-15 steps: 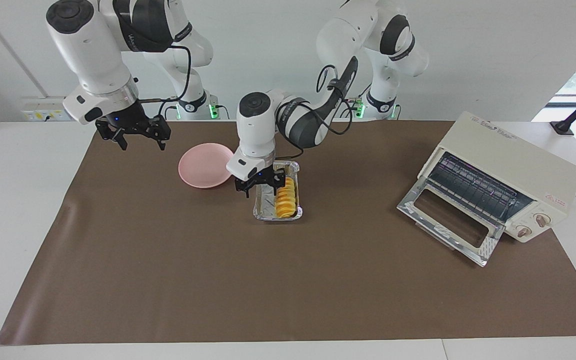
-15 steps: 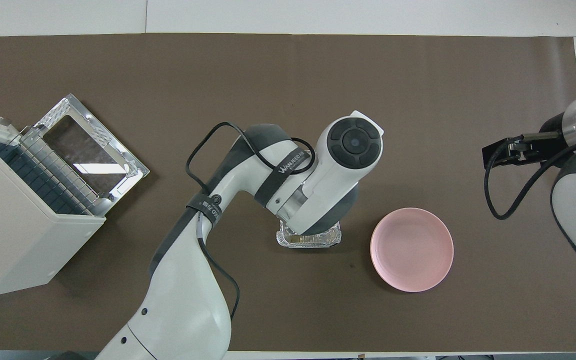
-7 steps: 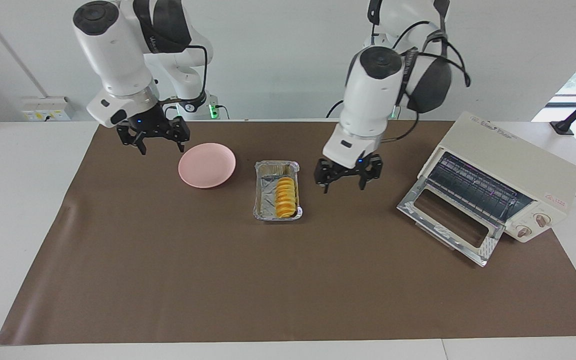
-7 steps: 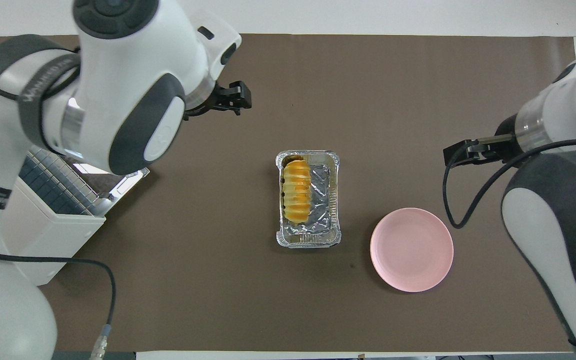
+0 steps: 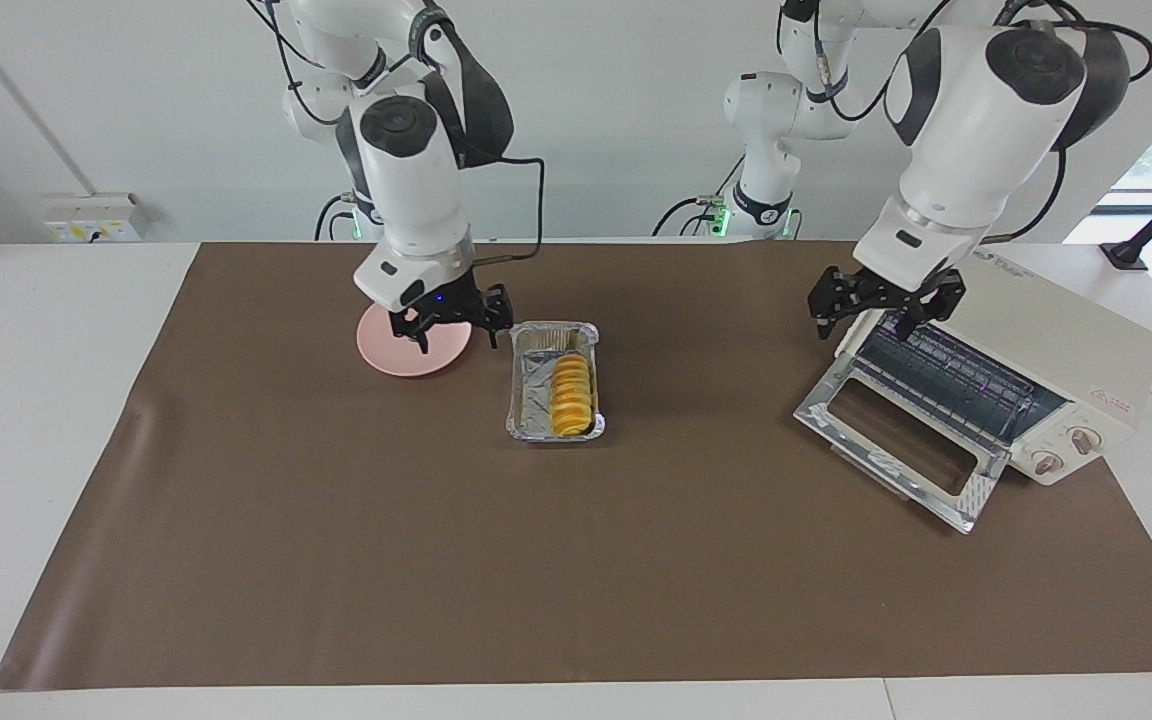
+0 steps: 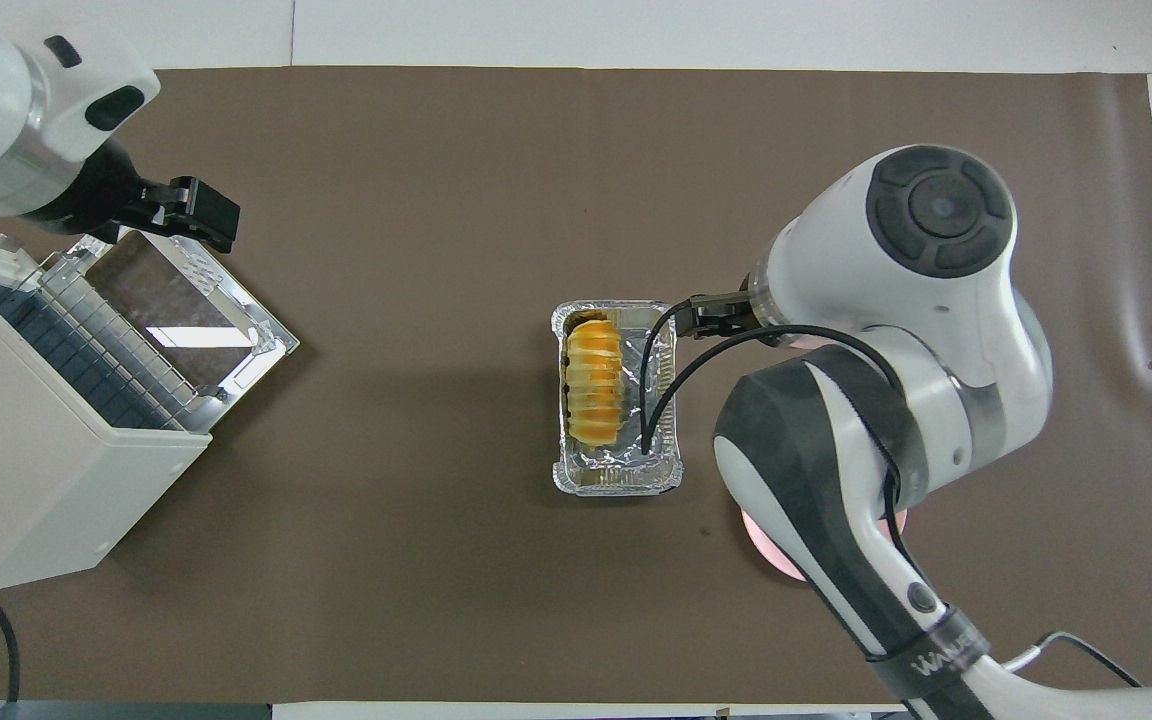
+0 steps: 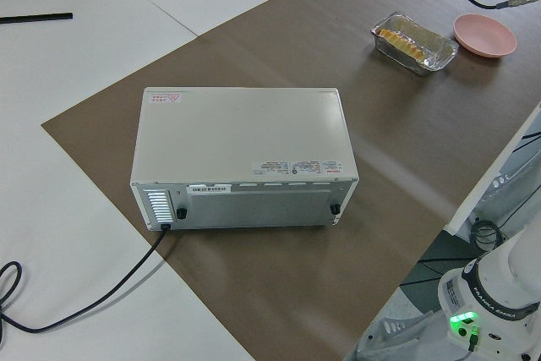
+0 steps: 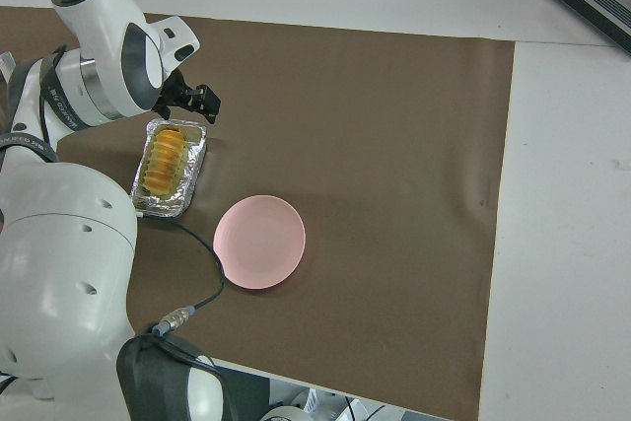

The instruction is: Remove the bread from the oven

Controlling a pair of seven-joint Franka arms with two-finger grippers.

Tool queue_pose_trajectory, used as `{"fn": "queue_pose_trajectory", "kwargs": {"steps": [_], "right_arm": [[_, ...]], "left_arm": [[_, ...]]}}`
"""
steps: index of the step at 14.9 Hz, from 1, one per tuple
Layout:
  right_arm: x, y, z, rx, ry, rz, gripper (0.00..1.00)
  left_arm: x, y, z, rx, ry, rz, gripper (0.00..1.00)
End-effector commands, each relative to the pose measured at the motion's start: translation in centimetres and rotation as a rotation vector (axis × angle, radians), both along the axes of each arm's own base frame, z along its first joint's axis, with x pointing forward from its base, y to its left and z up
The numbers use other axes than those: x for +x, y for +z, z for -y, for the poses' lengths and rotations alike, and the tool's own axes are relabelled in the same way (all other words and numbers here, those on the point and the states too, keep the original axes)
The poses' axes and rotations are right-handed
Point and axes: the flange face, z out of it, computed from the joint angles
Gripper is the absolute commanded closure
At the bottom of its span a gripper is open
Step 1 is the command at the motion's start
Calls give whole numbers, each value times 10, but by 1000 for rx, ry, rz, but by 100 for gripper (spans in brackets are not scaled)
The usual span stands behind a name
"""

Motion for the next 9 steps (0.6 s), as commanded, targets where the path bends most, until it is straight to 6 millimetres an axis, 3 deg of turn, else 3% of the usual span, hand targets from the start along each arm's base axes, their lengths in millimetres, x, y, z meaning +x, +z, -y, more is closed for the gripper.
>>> {"fn": "queue_pose_trajectory", "kwargs": {"steps": [1, 4, 6, 7, 9], "right_arm": [[-14, -43, -19, 36, -62, 24, 0], [-21, -90, -44, 26, -144, -26, 0], [-32, -123, -40, 17, -149, -42, 0], [-36, -131, -38, 15, -150, -46, 0], [-43, -143, -34, 9, -154, -58, 0]], "left_arm": [[-38, 28, -45, 29, -26, -31, 0], [-44, 29, -52, 28, -10, -49, 0], [-68, 29, -59, 23, -11, -77, 0], [-71, 25, -70, 25, 2, -103, 0], [-77, 18, -69, 32, -21, -149, 0]]}}
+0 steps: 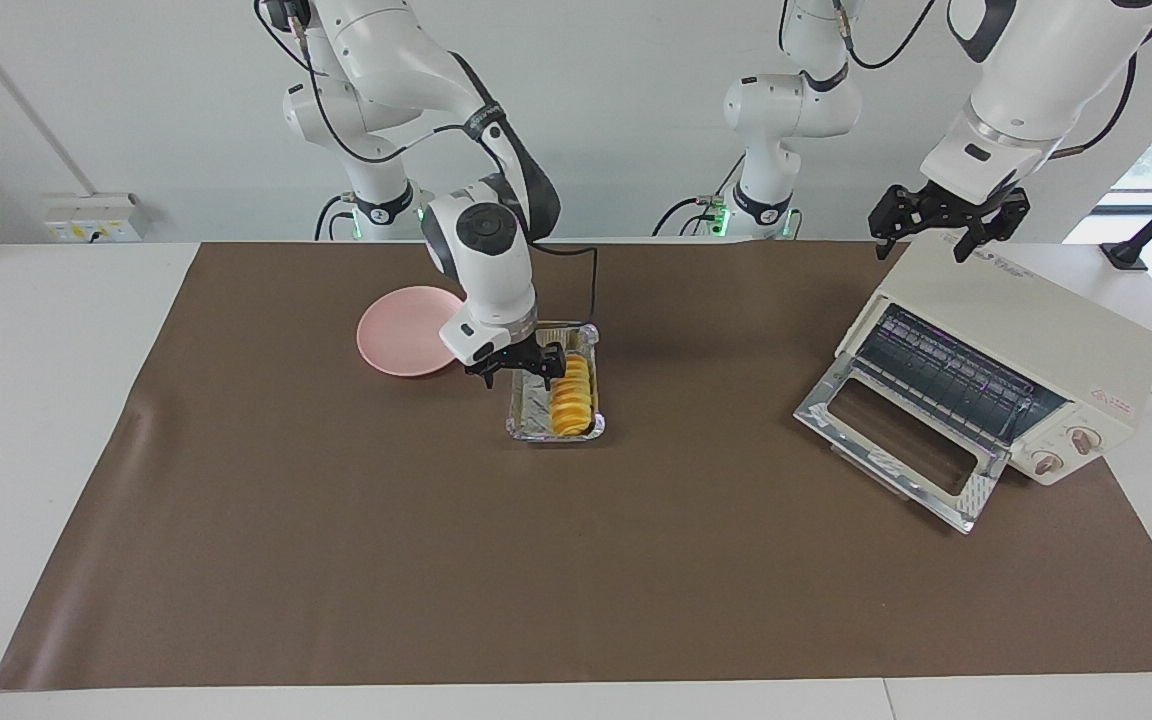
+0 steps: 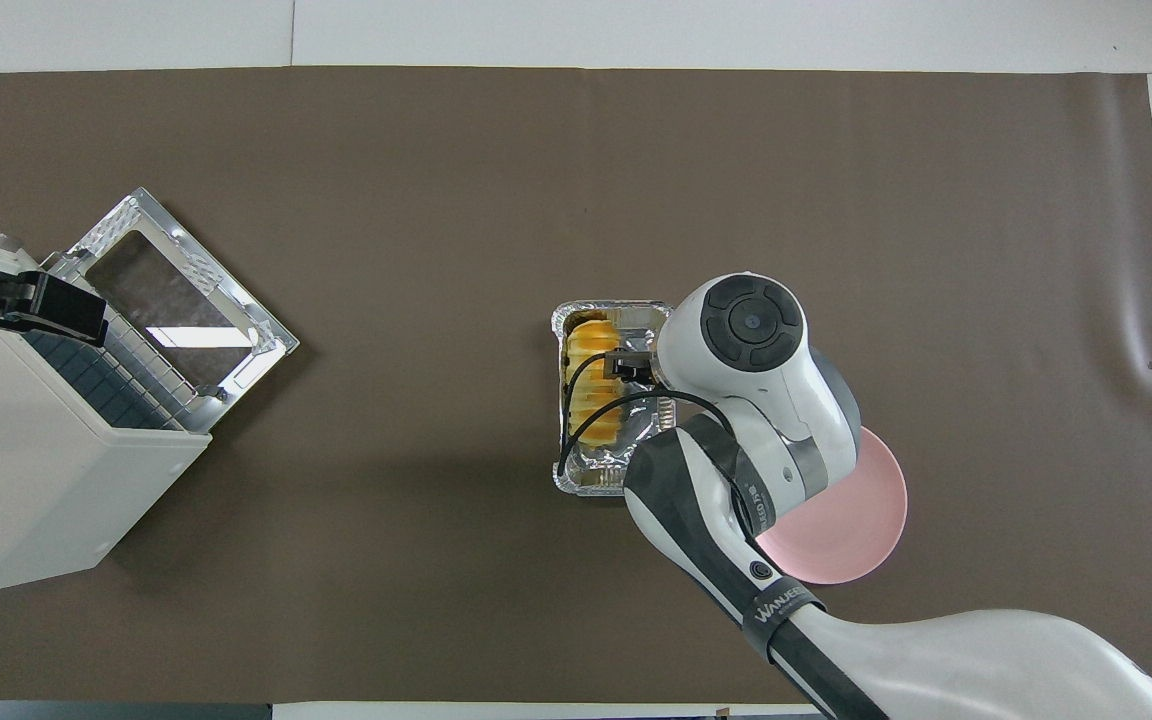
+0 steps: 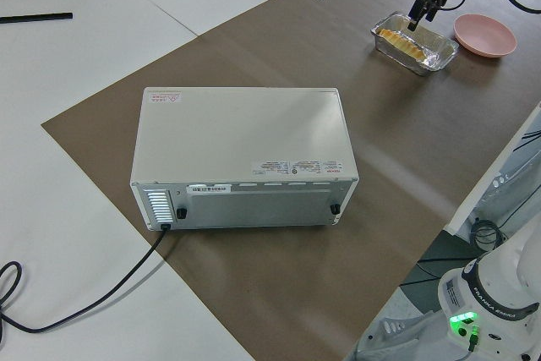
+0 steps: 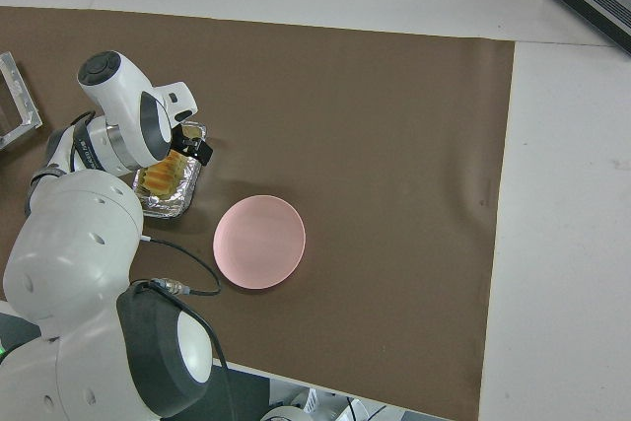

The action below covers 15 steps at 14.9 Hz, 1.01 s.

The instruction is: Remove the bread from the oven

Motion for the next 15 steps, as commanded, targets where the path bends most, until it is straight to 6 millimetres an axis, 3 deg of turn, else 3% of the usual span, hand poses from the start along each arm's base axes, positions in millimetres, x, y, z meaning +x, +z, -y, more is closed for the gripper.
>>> {"fn": "queue_pose_trajectory", "kwargs": {"steps": [1, 3, 6, 7, 10, 12, 15], "right_arm": [[-12, -14, 7, 11, -33, -15, 1], [-18, -22, 9, 40, -64, -30, 13], [-19, -22, 8, 45, -54, -28, 87], [-20, -22, 6, 45, -49, -27, 100], [-19, -20, 3, 52, 65, -11, 100], [-12, -16, 7, 63, 53, -6, 100], [16, 2, 37, 104, -15, 8, 100]], "left_arm": [[-23, -9, -9, 10, -21, -49, 0], [-29, -19, 0, 18, -37, -79, 0], [-27, -21, 2, 15, -33, -53, 0], [-22, -20, -6, -21, -14, -39, 0], [-18, -18, -6, -52, -9, -17, 0], [-15, -21, -2, -53, -12, -14, 0], [-14, -25, -6, -54, -4, -25, 0]]}}
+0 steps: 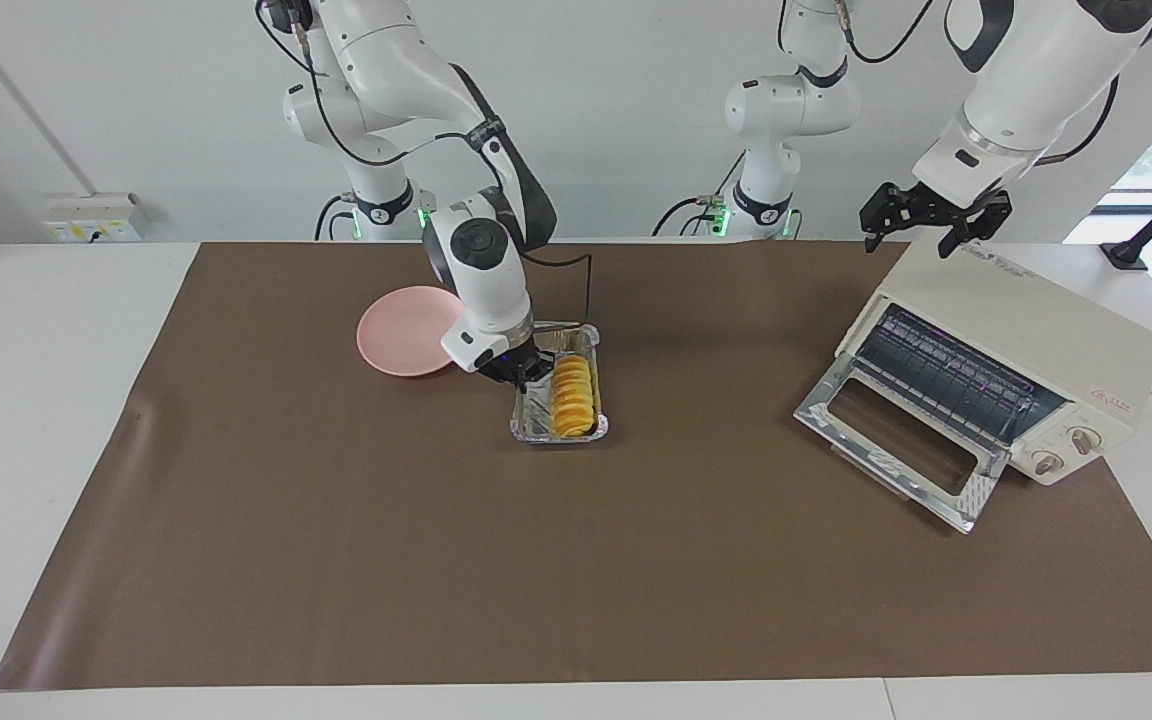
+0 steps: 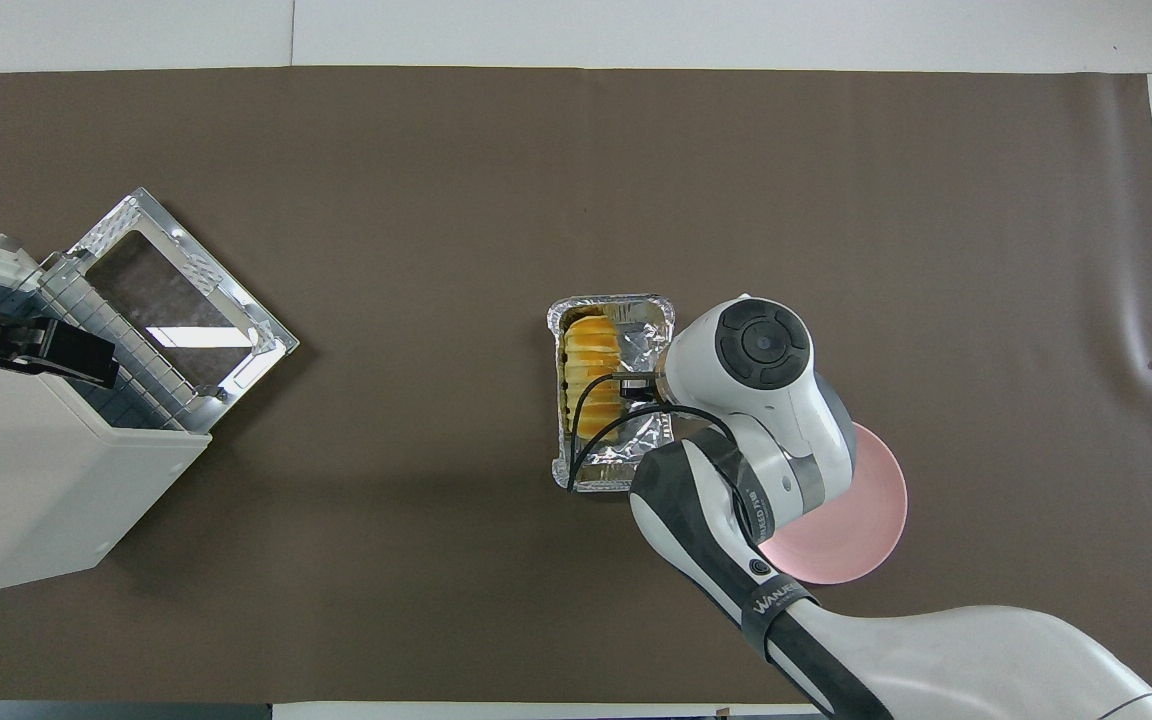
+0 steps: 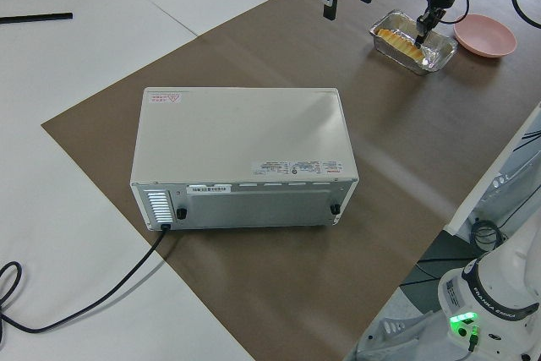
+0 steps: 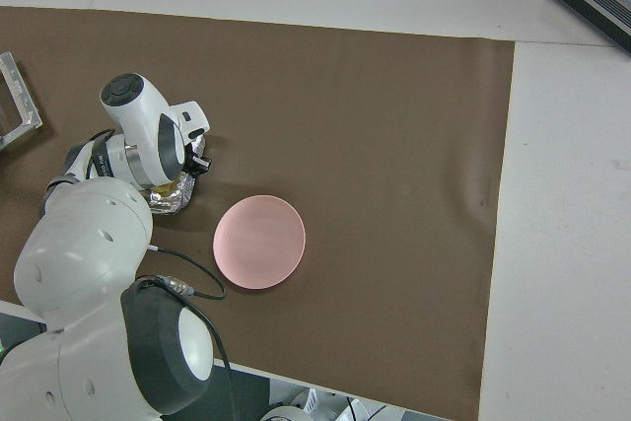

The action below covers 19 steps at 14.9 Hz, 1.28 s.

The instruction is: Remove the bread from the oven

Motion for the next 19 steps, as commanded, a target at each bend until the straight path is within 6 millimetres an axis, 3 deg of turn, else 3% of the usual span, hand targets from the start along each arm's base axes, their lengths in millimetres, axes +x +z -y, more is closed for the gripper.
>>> {"fn": "queue_pose_trajectory", "kwargs": {"steps": [1, 3, 5, 10, 12, 16, 17, 18, 19], "right_arm": [[29, 21, 40, 63, -45, 8, 100], [53, 32, 88, 106, -58, 4, 100], [69, 29, 137, 108, -24, 18, 100], [84, 12, 247, 106, 63, 46, 100], [84, 4, 262, 107, 90, 46, 100], [83, 2, 262, 107, 97, 44, 100], [84, 4, 259, 109, 100, 42, 82], [86, 8, 259, 109, 101, 49, 41], [91, 17, 260, 108, 107, 54, 25]], "left_arm": [[-2, -9, -1, -13, 3, -3, 0], [-2, -14, -2, -12, 6, -12, 0], [-4, -20, -3, -6, 28, -26, 0], [-5, -13, -4, -6, 28, -20, 0], [-5, -10, -3, -7, 28, -13, 0], [-5, -7, -9, -8, 40, -2, 0], [-5, -8, -9, -6, 40, -3, 0], [-5, -8, -9, -7, 40, -3, 0], [-5, -8, -9, -6, 40, -3, 0]]}}
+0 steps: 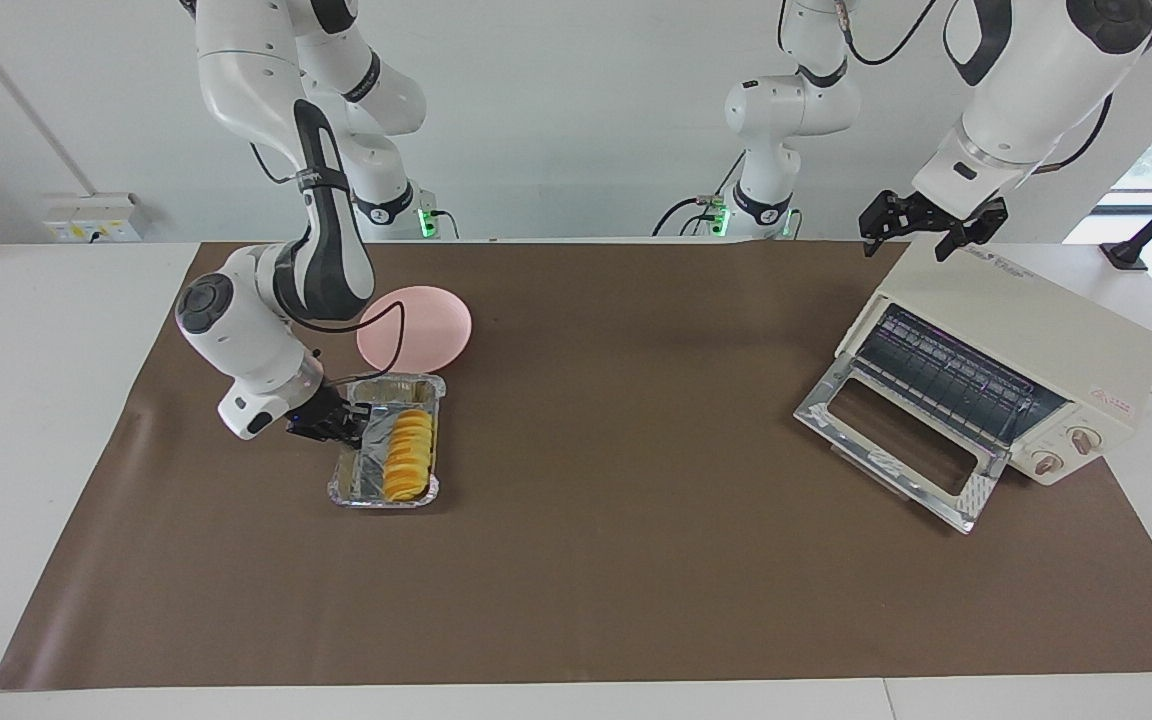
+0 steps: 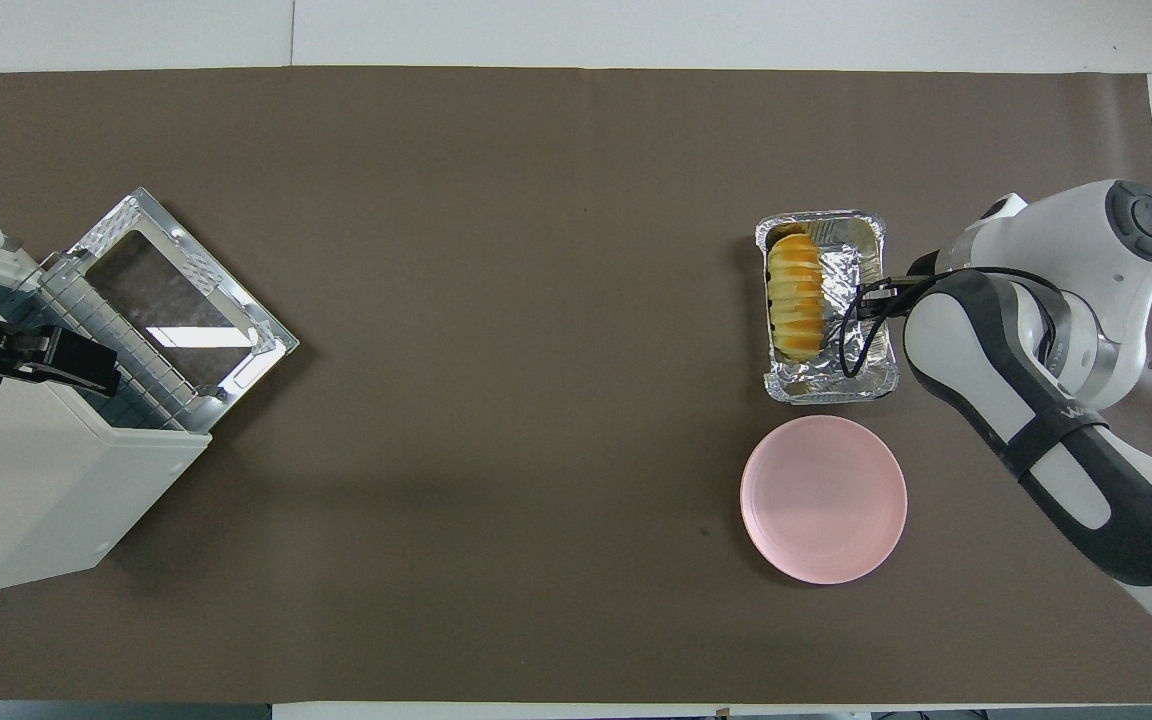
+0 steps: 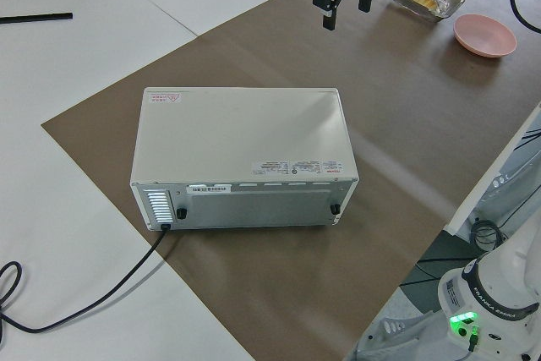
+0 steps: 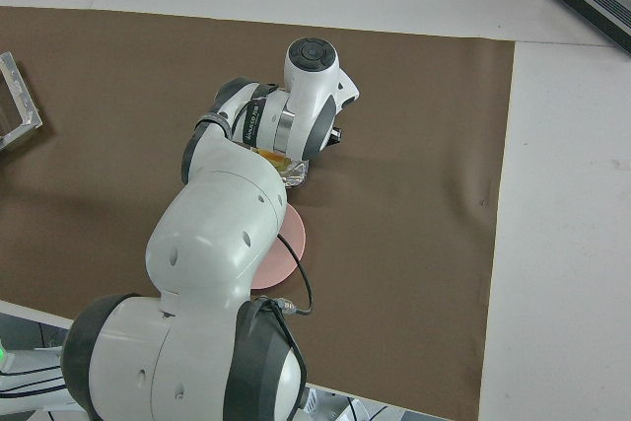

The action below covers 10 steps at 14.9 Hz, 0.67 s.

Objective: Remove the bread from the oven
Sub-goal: 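Grasp the bread rolls in the foil tray with the right gripper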

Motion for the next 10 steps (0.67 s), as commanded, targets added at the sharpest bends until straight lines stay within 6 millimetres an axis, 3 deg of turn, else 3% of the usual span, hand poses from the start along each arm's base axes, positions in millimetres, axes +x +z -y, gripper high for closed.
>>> {"fn": "queue_pose_trajectory", "kwargs": {"steps": [1, 3, 5, 8, 10], "right_arm": [[12, 28, -3, 26, 19, 3, 9], [21, 54, -10, 21, 27, -3, 3], [25, 64, -21, 16, 3, -9, 3], [19, 62, -71, 9, -35, -25, 3], [12, 48, -80, -14, -27, -34, 3]], "left_arm": [[-3, 5, -1, -10, 15, 22, 0], [-3, 5, -1, -10, 15, 22, 0], [-3, 5, -1, -10, 15, 22, 0], [-3, 5, -1, -10, 15, 22, 0], [-3, 5, -1, -10, 15, 22, 0]]}}
